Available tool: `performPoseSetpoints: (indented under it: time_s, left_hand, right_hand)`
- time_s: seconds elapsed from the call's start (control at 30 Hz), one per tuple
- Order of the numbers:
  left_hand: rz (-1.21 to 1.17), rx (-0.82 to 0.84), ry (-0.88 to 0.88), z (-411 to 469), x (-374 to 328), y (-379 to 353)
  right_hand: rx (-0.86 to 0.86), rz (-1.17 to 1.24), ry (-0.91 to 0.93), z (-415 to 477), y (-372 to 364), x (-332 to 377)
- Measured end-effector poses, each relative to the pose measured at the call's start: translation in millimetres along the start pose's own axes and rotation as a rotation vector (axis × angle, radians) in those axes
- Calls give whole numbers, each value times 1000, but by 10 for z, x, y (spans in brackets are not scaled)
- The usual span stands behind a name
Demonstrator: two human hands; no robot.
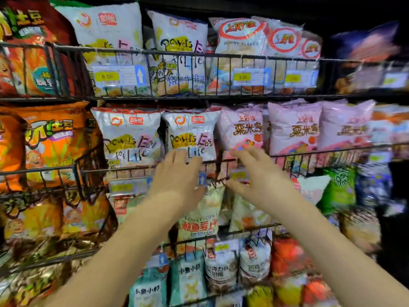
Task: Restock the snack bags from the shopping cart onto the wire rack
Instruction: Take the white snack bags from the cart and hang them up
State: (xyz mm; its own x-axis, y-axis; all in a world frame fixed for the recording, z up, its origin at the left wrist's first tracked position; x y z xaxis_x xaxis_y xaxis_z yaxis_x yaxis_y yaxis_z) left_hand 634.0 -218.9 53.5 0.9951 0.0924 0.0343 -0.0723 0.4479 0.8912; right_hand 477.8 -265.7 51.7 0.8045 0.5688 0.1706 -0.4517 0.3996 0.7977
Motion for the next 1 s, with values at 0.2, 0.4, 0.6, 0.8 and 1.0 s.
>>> performPoseSetpoints:
  time_s: [0.2,0.4,0.6,0.8,1.0]
  left_hand:
    - [-143,20,-201,-48,-951,-368]
    - [-288,15,-385,-207,-2010,-589]
    - [-385,55,-555,-357,-3306,-726]
    - [-416,84,-717,-555,-4936,-856]
    - [-466,153,-863,-856,-6712,-880]
  right_hand:
    - [-24,-48,-202,-786,273,-803]
    - [-30,-148,-395,-1581,661,-1565]
    - [-43,-190,-584,-2463,1090,-2466]
    - [-97,-205,-744,-3439,1599,-3573]
    - [-129,-260,-880,-4449,2276,-4720]
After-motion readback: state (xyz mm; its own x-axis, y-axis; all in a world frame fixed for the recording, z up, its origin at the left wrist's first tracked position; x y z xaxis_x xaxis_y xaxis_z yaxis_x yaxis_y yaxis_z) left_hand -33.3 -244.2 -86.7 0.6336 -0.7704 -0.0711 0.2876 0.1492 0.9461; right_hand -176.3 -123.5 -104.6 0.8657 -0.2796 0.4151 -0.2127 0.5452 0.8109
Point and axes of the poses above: each hand's wrist, its own z-axis towards the middle knuckle, its own y-axis out of the back of the hand, x = y × z, the point moved 10 cm from there along z, towards the middle knuckle, and after that the axes turned 4 degrees about -x, right-handed, at the moved point
